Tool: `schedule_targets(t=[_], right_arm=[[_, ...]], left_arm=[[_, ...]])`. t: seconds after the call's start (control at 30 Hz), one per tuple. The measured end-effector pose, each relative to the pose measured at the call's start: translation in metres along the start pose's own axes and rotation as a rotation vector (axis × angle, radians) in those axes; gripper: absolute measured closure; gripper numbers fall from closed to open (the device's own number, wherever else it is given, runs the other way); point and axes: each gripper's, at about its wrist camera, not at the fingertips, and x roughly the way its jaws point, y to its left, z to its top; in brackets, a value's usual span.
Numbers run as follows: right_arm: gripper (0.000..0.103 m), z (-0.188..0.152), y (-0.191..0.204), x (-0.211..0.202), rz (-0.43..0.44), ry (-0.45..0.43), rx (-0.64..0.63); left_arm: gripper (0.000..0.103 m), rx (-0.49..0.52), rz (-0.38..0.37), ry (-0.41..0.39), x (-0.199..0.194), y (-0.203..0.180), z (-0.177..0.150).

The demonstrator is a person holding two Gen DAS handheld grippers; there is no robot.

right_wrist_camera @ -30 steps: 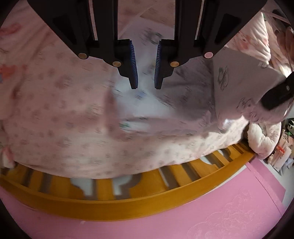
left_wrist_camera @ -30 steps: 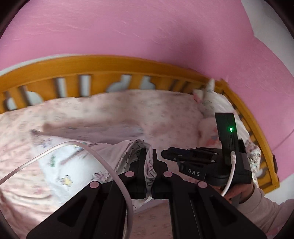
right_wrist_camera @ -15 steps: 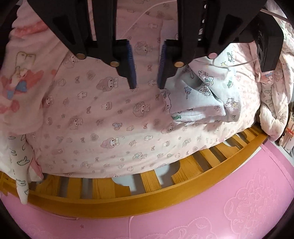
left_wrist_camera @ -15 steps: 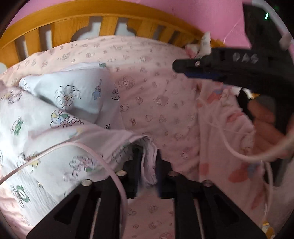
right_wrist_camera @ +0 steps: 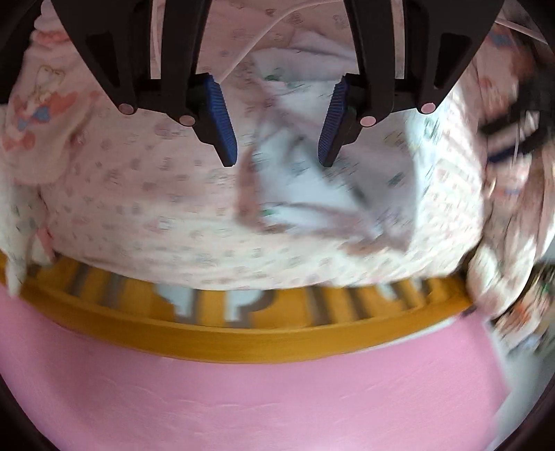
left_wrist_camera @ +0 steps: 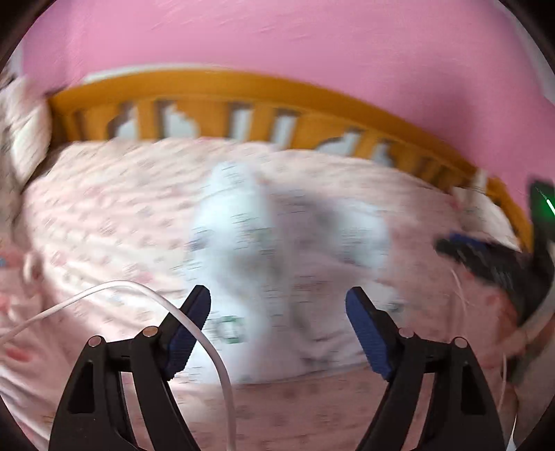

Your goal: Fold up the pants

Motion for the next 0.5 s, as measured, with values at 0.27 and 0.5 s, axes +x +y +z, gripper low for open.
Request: schedule_targets(t=[0.27, 0.5], right_arm=[[0.052, -0.049, 0.104, 0.048, 0.040, 0.122, -0.450], [0.035, -0.074, 0.135, 0.073, 0.033, 0.150, -0.647]], left_arm=[[0.032, -0.060, 0.208, 0.167, 0.038, 0.057, -0.019], [0.036, -0.049, 0.173, 0.318, 0.053, 0.063, -0.053]])
